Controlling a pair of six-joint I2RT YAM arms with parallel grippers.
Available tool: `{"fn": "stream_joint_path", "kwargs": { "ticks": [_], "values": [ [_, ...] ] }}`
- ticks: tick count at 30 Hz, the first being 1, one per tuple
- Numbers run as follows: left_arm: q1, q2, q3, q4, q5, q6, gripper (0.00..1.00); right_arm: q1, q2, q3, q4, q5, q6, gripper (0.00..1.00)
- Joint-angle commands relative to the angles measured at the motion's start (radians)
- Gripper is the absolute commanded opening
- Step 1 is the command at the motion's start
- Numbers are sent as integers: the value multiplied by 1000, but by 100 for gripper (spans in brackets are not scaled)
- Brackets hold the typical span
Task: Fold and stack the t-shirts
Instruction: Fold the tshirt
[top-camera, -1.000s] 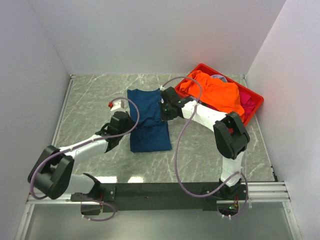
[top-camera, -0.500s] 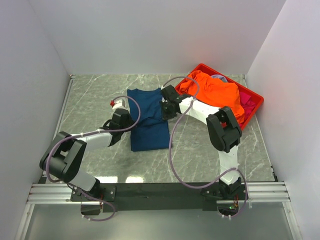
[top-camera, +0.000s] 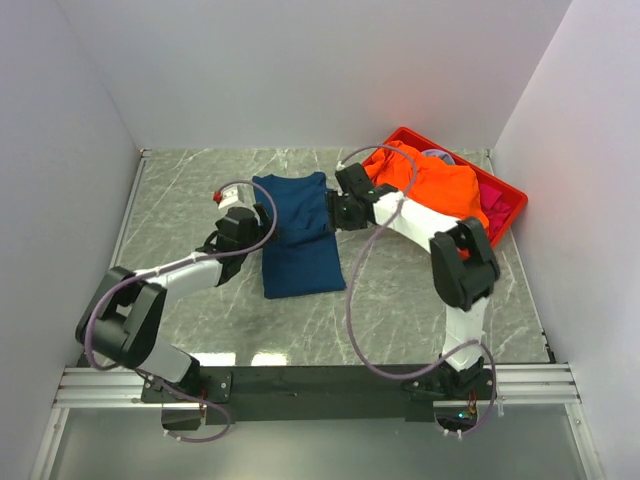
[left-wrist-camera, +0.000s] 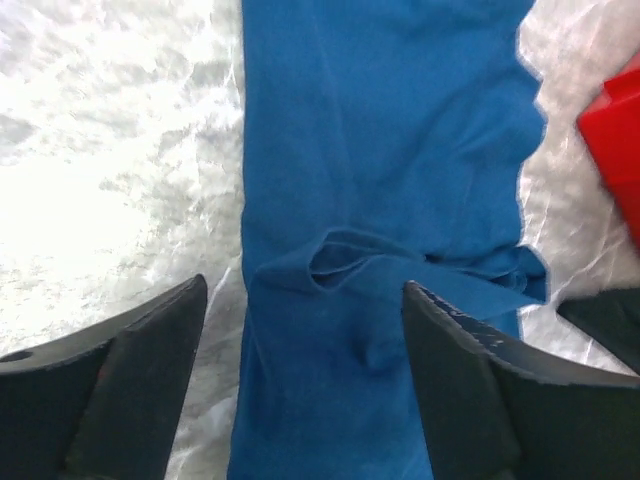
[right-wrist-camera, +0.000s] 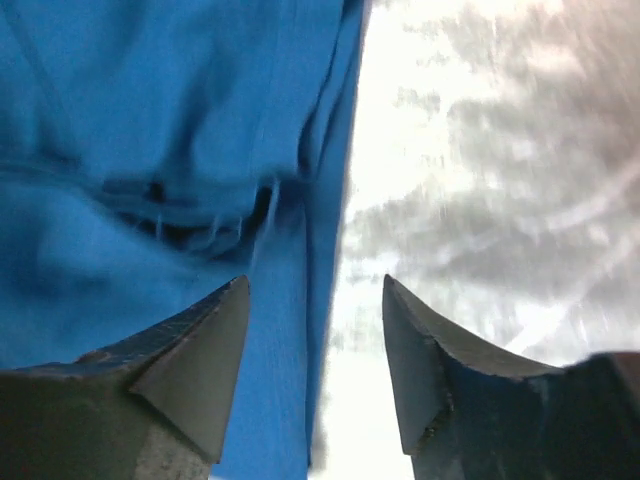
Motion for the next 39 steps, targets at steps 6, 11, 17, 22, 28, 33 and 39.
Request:
{"fn": "stream_joint_path", "kwargs": {
  "ticks": [6, 11, 17, 22, 28, 33, 39],
  "values": [
    [-206, -145, -60, 33, -96, -52, 88, 59, -228, -146, 110, -81, 13, 60],
    [-300, -159, -165, 165, -86, -130, 88, 64, -139, -100, 125, -197, 21, 57],
    [-343, -76, -229, 317, -41, -146, 89, 73, -14, 0, 95, -282, 10, 55],
    [-374, 65, -195, 328, -18, -142, 89, 82, 97, 110, 24, -283, -5, 54],
    [-426, 63, -258, 257, -89, -182, 90, 84, 184, 198, -40, -193, -13, 54],
    [-478, 24, -320, 147, -148, -244, 90, 73, 226, 275, -80, -99, -8, 55],
    [-550, -65, -379, 27, -210, -313, 91, 49, 223, 331, -99, -67, -11, 56]
  ]
}}
